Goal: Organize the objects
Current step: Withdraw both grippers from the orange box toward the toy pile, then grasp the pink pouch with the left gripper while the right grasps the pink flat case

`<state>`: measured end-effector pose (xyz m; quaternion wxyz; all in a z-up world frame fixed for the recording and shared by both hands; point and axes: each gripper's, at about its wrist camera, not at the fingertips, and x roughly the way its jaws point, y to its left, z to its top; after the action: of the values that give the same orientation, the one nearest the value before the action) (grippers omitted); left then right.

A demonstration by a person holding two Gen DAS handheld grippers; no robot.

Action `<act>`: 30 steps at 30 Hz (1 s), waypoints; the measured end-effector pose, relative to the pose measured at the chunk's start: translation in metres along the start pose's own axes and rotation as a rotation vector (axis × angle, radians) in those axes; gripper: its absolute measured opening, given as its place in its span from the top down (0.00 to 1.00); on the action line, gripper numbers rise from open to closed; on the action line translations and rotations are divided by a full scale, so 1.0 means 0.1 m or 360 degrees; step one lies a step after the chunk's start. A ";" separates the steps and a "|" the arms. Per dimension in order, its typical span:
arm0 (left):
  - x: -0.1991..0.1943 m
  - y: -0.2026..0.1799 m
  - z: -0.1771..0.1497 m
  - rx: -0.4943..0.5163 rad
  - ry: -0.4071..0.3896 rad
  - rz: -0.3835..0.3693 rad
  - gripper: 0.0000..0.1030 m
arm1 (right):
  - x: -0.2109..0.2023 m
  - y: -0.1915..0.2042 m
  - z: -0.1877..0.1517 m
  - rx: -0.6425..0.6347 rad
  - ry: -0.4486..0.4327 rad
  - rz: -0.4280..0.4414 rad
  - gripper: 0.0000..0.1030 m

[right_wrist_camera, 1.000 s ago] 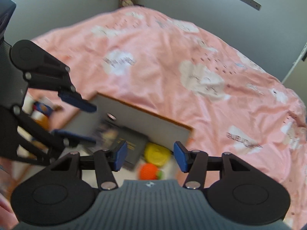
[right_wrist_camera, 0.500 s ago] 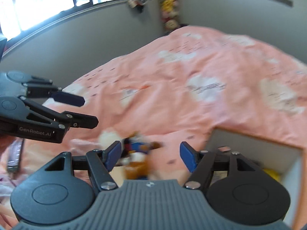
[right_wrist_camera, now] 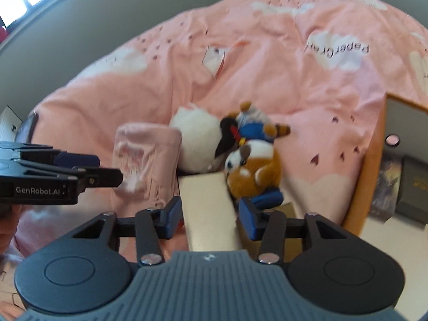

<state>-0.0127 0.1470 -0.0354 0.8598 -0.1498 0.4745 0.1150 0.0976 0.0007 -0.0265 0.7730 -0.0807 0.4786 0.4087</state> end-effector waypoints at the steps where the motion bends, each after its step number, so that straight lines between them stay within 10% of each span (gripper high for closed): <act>1: 0.02 0.01 -0.01 -0.0005 0.0003 0.0000 0.38 | 0.02 0.00 0.00 -0.0001 0.0007 -0.0005 0.52; 15: 0.21 0.15 -0.05 -0.0148 0.0004 -0.0111 0.36 | 0.14 -0.09 -0.04 0.0011 0.0042 -0.0113 0.52; 30: 0.02 0.08 -0.05 -0.0121 -0.0104 -0.0091 0.82 | 0.13 -0.08 -0.03 0.0007 0.0032 -0.0128 0.52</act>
<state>-0.0184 0.1533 -0.0406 0.8715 -0.1919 0.4370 0.1131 0.1041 0.0007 -0.0408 0.7842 -0.1023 0.4835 0.3753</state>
